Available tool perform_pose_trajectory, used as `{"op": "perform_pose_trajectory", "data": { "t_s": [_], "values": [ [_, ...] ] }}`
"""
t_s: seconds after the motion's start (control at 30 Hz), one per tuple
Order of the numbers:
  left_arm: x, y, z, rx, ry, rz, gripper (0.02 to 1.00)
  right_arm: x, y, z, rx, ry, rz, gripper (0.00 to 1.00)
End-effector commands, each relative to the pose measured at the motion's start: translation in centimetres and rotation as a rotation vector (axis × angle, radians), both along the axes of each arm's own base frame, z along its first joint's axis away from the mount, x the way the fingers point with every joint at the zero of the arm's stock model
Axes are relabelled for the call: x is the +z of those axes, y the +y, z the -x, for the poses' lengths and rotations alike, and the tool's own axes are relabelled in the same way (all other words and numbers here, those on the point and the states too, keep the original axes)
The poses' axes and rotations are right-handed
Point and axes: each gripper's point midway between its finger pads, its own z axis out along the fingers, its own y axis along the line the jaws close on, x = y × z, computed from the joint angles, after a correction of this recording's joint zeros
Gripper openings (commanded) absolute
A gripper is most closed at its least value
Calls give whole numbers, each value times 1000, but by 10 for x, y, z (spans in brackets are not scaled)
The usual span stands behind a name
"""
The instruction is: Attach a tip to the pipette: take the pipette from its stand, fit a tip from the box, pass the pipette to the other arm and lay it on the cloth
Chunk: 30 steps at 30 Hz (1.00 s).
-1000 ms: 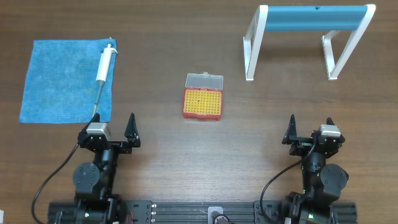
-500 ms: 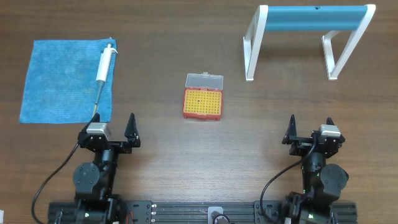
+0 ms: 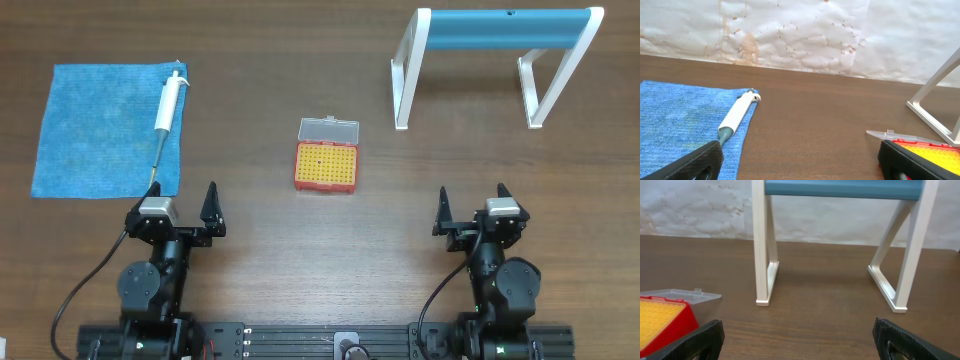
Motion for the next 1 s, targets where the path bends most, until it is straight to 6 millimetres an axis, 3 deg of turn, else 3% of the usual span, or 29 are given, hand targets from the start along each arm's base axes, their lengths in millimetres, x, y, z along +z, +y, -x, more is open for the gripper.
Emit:
{"op": "perform_pose_trajectory", "data": {
  "t_s": [0.03,1.0],
  "values": [
    [-1,1,0,5,1,-11,996,-2,0,0,-9,-6,51,974],
    [-1,1,0,5,1,-11,1000,-1,2,0,1,-9,48,974]
  ]
}}
